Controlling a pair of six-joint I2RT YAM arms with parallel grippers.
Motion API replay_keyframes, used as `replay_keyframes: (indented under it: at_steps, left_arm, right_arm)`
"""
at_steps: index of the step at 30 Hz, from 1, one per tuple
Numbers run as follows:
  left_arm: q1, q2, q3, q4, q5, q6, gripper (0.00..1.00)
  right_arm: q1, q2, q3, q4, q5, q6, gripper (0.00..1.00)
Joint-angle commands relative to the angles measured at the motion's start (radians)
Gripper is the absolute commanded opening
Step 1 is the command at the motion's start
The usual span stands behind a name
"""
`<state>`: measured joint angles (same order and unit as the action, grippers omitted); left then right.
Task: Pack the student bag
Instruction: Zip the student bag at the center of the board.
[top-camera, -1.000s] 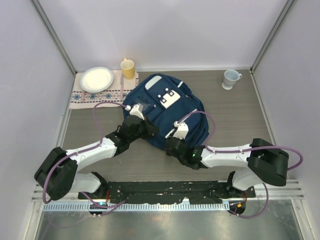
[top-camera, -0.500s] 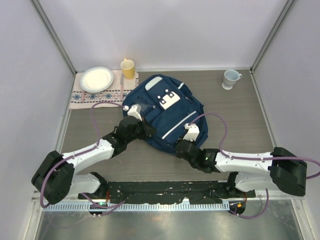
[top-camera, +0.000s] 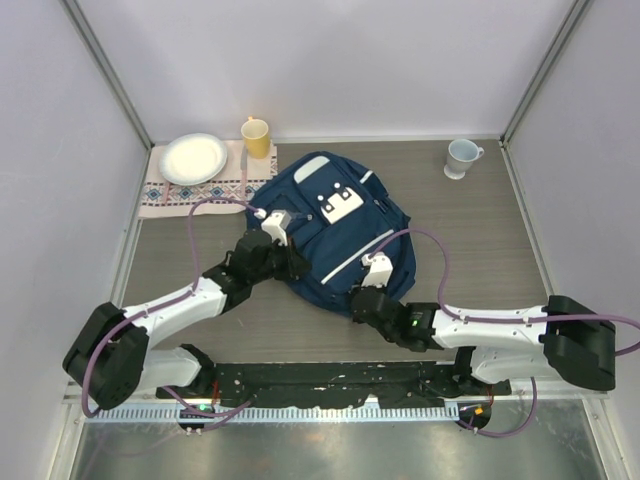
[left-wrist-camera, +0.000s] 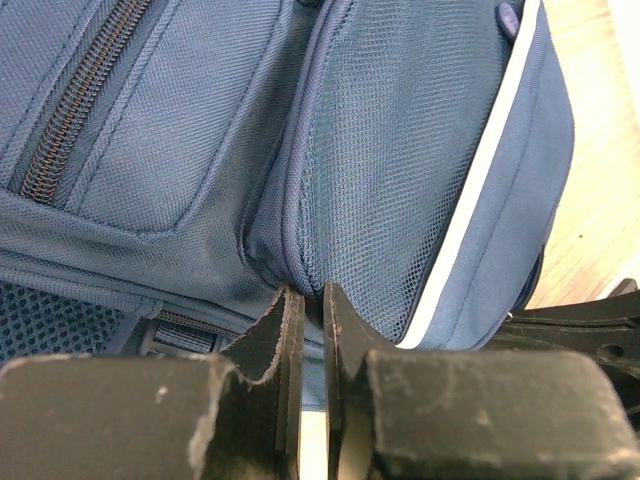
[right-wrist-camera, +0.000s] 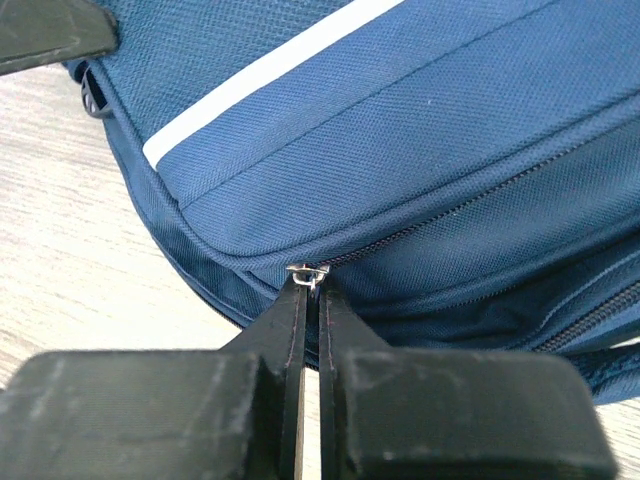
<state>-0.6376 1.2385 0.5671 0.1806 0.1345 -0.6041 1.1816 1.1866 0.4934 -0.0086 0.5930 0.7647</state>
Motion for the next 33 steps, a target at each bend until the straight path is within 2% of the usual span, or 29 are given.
replay_keyframes:
  at_steps: [1, 2, 3, 4, 6, 7, 12, 13, 19, 22, 25, 33]
  left_arm:
    - [0.012, -0.005, 0.033, -0.099, -0.036, 0.081, 0.20]
    - [0.012, -0.011, 0.027, -0.107, -0.058, 0.070, 0.26]
    - [0.012, -0.029, 0.022, -0.107, -0.064, 0.043, 0.42]
    - [0.012, -0.042, 0.013, -0.102, -0.071, 0.023, 0.52]
    - [0.012, -0.080, -0.015, -0.086, -0.102, -0.064, 0.69]
    - [0.012, -0.092, -0.025, -0.082, -0.107, -0.094, 0.71]
    - [0.012, -0.174, -0.137, -0.030, -0.125, -0.241, 0.80]
    - [0.012, -0.207, -0.153, -0.027, -0.168, -0.268, 0.82]
    - [0.001, -0.289, -0.208, -0.058, -0.228, -0.342, 0.86]
    - [-0.053, -0.321, -0.256, -0.014, -0.282, -0.423, 0.88]
    - [-0.112, -0.321, -0.292, 0.097, -0.323, -0.503, 0.89]
    - [-0.255, -0.232, -0.289, 0.253, -0.469, -0.641, 0.91]
  right_arm:
    - [0.047, -0.031, 0.016, 0.002, 0.044, -0.025, 0.01]
    - [0.050, -0.030, 0.016, 0.002, 0.042, -0.022, 0.01]
    - [0.053, -0.022, 0.016, 0.002, 0.042, -0.022, 0.01]
    - [0.058, -0.021, 0.016, 0.004, 0.044, -0.021, 0.01]
    - [0.058, -0.007, 0.013, 0.033, 0.050, -0.005, 0.01]
    - [0.058, -0.004, 0.008, 0.036, 0.051, 0.001, 0.01]
    - [0.058, 0.019, 0.010, 0.035, 0.085, 0.027, 0.01]
    - [0.058, 0.018, 0.010, 0.035, 0.083, 0.034, 0.01]
    - [0.058, -0.013, -0.006, 0.039, 0.097, 0.051, 0.01]
    - [0.058, -0.024, -0.010, 0.039, 0.096, 0.053, 0.01]
    - [0.058, -0.024, -0.010, 0.041, 0.097, 0.051, 0.01]
    - [0.058, -0.024, -0.012, 0.039, 0.094, 0.053, 0.01]
